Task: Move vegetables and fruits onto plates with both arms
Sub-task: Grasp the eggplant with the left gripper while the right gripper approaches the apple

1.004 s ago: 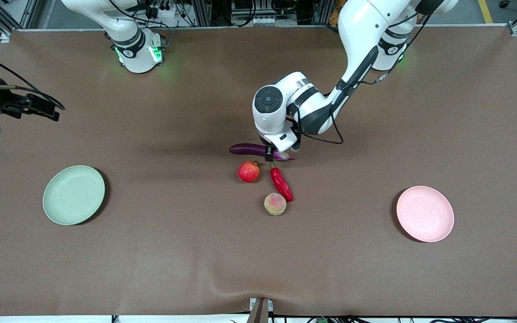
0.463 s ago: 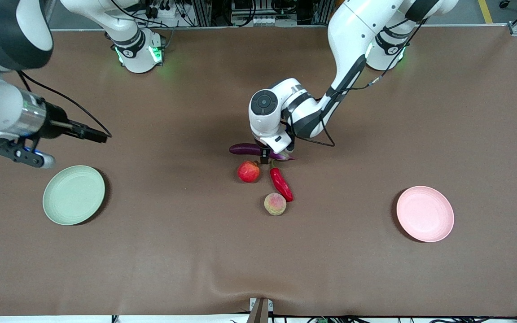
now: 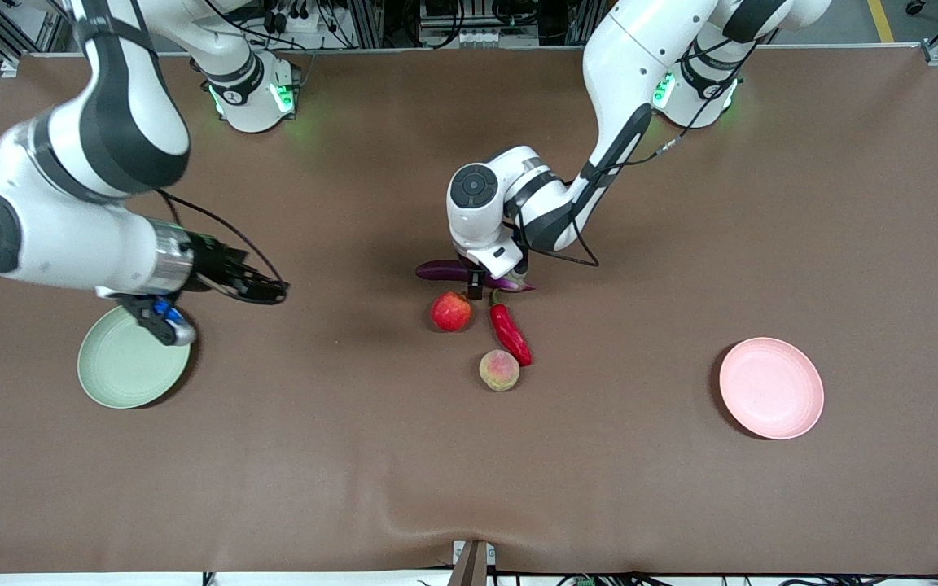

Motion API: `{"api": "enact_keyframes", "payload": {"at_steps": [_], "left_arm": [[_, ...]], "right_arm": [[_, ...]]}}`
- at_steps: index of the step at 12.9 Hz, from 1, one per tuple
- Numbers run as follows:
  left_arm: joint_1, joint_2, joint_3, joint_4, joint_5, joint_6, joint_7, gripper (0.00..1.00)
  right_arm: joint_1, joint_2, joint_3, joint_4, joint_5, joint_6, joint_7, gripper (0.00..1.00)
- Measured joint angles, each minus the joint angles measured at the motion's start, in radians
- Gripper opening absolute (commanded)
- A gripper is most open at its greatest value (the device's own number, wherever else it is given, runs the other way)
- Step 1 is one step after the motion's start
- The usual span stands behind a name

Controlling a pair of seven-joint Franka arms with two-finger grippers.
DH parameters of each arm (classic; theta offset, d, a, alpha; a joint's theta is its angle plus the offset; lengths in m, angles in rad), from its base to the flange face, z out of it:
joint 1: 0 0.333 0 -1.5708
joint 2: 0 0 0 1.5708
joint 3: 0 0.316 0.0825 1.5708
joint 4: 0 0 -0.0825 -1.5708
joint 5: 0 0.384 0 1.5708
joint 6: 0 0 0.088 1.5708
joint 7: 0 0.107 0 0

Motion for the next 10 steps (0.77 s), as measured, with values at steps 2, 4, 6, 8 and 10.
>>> {"api": "enact_keyframes", "payload": {"at_steps": [2, 4, 6, 8, 10], "left_arm": [[0.000, 0.005, 0.001, 0.000, 0.000, 0.011, 0.000, 0.60], [0.000, 0.006, 0.001, 0.000, 0.000, 0.026, 0.000, 0.40], [0.000, 0.010, 0.002, 0.000, 0.000, 0.036, 0.000, 0.00], [0.002, 0.010, 0.005, 0.002, 0.000, 0.039, 0.000, 0.00], [0.001, 0.010, 0.006, 0.002, 0.000, 0.040, 0.000, 0.00]], "right_arm": [[-0.003, 0.080, -0.009, 0.000, 0.127, 0.046, 0.008, 1.00], [0.001, 0.130, -0.008, 0.003, 0.180, 0.104, 0.008, 1.00], [0.019, 0.148, -0.005, 0.004, 0.202, 0.145, 0.017, 1.00], [0.046, 0.156, -0.003, 0.004, 0.205, 0.181, 0.035, 1.00], [0.078, 0.172, -0.002, 0.004, 0.206, 0.230, 0.067, 1.00]]}}
